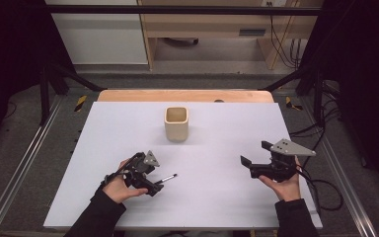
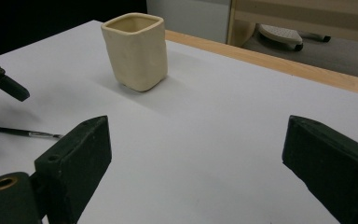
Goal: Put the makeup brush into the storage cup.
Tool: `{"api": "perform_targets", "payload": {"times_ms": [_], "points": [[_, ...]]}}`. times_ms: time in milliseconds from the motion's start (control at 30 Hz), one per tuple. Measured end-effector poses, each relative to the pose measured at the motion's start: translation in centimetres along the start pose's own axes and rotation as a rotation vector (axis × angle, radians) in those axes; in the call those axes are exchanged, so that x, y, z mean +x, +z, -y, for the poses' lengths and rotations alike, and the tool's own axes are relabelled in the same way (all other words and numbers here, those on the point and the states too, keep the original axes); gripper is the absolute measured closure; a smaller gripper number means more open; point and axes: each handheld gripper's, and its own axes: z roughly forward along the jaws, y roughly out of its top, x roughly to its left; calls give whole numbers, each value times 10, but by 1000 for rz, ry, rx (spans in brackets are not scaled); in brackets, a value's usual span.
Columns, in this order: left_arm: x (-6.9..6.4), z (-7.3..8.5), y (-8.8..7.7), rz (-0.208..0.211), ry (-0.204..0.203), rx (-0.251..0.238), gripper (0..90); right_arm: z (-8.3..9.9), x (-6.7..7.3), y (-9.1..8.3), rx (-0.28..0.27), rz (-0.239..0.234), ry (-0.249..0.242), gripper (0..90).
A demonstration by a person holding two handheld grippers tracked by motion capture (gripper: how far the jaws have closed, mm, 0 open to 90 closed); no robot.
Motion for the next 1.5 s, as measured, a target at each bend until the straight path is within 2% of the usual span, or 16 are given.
{"api": "perform_targets", "payload": {"times_ms": [133, 400, 500, 600, 900, 967, 1167, 1233, 1500], "points": [[-1, -1, 4, -6, 14, 23, 223, 0, 0, 1, 3, 0, -1, 83], [-5, -5, 7, -2, 48, 36, 342, 0, 1, 2, 7, 0, 3, 84], [-6, -6, 9, -1, 48, 37, 374, 0, 1, 2, 10, 1, 2, 84], [-7, -6, 11, 0, 67, 63, 411, 0, 0, 2, 11, -1, 0, 84], [-6, -7, 15, 8, 66, 101, 546, 1, 1, 4, 19, 0, -3, 86], [-6, -6, 17, -2, 65, 107, 564, 1, 1, 4, 20, -1, -4, 85], [-5, -7, 17, 25, 59, 108, 642, 1, 1, 3, 19, -1, 0, 86], [-3, -7, 17, 41, 45, 107, 662, 1, 1, 4, 20, -1, -1, 86], [-3, -8, 17, 35, 24, 120, 760, 1, 1, 3, 21, -3, 1, 85]]}}
